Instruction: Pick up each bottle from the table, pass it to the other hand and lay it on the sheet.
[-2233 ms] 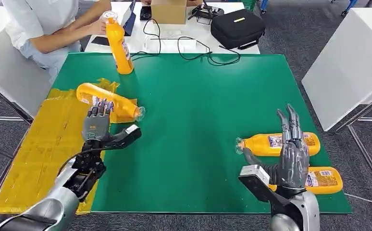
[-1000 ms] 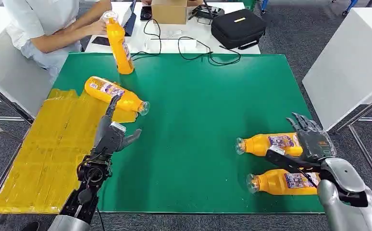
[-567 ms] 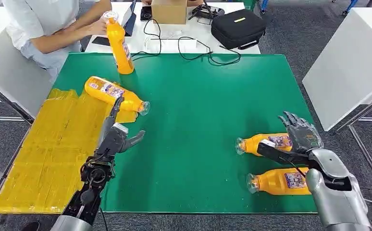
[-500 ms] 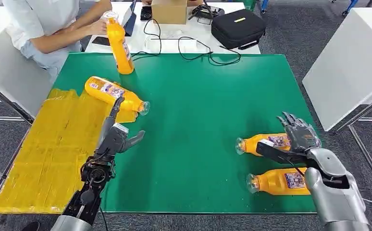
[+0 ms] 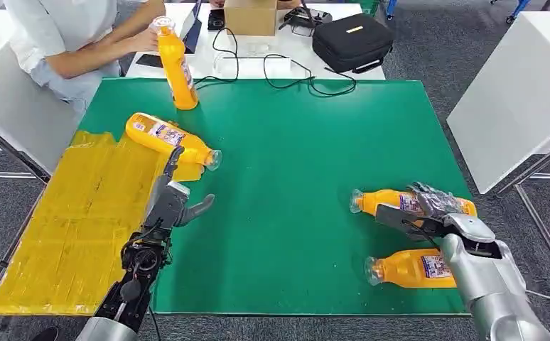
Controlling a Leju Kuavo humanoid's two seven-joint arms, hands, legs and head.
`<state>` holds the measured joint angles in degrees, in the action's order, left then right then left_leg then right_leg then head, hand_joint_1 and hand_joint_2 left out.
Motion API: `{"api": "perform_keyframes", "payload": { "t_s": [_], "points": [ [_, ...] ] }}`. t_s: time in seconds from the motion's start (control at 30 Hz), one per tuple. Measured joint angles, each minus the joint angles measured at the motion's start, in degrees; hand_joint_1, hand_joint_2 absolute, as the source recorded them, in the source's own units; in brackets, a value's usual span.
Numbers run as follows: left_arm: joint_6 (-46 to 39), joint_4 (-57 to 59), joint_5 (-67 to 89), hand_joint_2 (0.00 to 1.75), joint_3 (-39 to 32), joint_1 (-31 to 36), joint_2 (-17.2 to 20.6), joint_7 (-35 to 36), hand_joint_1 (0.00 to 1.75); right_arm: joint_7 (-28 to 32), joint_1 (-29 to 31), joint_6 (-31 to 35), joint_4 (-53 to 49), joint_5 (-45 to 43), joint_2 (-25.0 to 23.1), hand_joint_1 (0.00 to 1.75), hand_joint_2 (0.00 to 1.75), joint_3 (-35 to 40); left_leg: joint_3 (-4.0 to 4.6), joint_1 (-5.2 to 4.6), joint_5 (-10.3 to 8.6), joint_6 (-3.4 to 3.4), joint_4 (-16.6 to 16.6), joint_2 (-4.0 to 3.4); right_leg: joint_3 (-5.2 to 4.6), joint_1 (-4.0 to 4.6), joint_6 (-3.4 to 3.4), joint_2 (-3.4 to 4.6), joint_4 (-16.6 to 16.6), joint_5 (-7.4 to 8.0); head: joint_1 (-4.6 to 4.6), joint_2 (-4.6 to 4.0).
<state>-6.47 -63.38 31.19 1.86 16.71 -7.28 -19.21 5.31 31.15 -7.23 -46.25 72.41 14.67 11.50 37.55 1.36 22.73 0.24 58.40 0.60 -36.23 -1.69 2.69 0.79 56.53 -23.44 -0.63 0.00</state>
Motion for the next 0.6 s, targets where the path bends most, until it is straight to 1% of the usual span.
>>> {"api": "perform_keyframes", "payload": {
  "t_s": [0.33,0.6],
  "points": [
    [-0.02,0.61,-0.09,1.75,0.11,0.37,0.00,0.00,0.00,-0.26,1.58,-0.37,2.53,0.02,0.00,0.00,1.75,0.55,-0.07,-0.01,-0.01,0.01,0.00,0.01,0.10,0.00,0.00,0.00,0.00,0.00,0.00,0.00],
    [-0.02,1.66,-1.20,1.75,0.17,0.74,0.02,0.15,0.00,-4.26,3.16,-0.87,5.49,0.77,0.70,0.00,1.75,0.63,-0.22,-0.01,-0.01,0.01,0.01,0.01,0.23,0.00,0.00,0.00,-0.03,0.00,-0.02,0.00]
  ]
}}
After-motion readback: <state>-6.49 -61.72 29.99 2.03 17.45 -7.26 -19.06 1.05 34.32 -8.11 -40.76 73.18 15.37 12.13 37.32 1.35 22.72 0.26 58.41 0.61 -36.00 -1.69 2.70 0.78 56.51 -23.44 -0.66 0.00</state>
